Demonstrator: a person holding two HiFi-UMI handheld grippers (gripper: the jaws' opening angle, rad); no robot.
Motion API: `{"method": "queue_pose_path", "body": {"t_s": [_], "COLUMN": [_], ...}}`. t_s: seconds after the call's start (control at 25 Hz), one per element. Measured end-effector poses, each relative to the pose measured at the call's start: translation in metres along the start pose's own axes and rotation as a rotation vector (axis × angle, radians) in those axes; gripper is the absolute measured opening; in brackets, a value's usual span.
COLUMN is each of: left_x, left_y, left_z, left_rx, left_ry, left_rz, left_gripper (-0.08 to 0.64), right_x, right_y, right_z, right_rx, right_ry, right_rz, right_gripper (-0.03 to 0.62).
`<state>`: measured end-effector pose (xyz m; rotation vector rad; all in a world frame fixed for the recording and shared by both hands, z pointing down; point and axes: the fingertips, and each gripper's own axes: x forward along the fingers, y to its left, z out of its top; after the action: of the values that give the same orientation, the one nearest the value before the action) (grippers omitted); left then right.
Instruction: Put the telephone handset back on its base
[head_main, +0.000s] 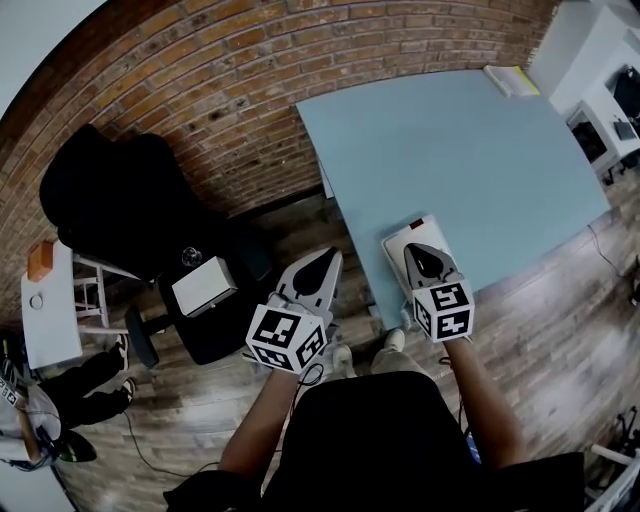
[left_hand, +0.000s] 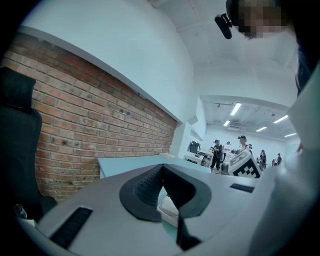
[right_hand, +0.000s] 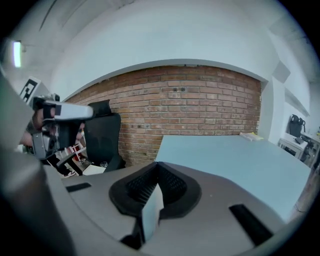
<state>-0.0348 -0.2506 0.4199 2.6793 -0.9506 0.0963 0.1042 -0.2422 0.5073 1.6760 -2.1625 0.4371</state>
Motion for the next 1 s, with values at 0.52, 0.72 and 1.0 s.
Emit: {"method": "queue_pose_path", "body": {"t_s": [0.52,0.72,1.0], "left_x": [-0.012,-0.019,-0.027], "left_y": [-0.007,-0.013,-0.018], "left_z": [0.002,0.001,-0.002], "left_rx": [0.017,0.033,0.042], "left_ry": [-0.007,-0.011,-0.012], "left_rz": [-0.093,-0.131,-0.166], "left_gripper": [0.008,0.008,0.008], "right_x": [-0.05,-0.064,-0.079], "right_y": [0.023,0.033,0.041], "right_z": [0.047,0.053,0.054], "right_rx": [0.021,0.029,0.041], "right_ry": [-0.202,-0.242,-0.271], "right_rz": [-0.061,-0.085,-0.111], "right_gripper": [0.012,0.012,0.012]}}
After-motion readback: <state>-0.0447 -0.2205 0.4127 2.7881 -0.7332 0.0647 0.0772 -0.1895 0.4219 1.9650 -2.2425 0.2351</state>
